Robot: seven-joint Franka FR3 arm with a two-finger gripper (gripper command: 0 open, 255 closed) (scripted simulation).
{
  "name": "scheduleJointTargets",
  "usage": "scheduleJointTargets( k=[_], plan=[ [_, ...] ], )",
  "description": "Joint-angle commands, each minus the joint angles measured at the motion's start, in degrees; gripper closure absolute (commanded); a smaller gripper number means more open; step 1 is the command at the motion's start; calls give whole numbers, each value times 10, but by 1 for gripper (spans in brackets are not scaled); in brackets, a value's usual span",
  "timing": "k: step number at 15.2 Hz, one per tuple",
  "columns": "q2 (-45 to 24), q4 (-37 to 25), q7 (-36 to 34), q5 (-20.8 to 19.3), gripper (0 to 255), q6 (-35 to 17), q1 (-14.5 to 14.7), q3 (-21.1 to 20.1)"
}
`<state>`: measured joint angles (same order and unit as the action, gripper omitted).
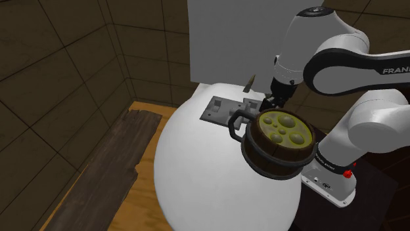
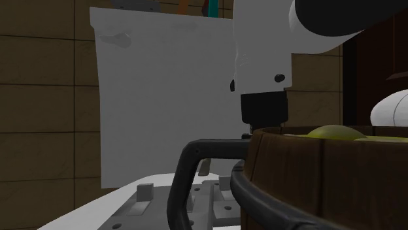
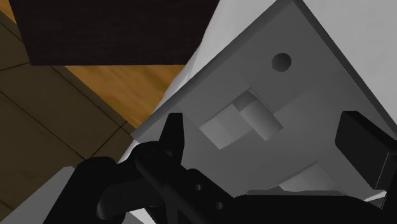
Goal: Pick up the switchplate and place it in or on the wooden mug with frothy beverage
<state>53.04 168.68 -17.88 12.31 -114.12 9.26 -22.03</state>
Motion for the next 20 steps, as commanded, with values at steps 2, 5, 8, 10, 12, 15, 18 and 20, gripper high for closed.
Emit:
scheduleJointTargets(
  k=[2,5,8,10,12,15,18,20],
  plan=[
    [-2,3,0,1,0,-5,0,-1],
    [-2,3,0,1,0,-5,0,-1],
    [-2,3,0,1,255,-5,0,-1],
    [-2,3,0,1,255,-5,0,-1],
    [-2,3,0,1,255,-5,0,-1],
    [-2,3,0,1,255,-5,0,-1],
    [7,-8,2,-4,255,15,-2,4],
    [14,-21,3,-8,255,34,-3,9]
  ],
)
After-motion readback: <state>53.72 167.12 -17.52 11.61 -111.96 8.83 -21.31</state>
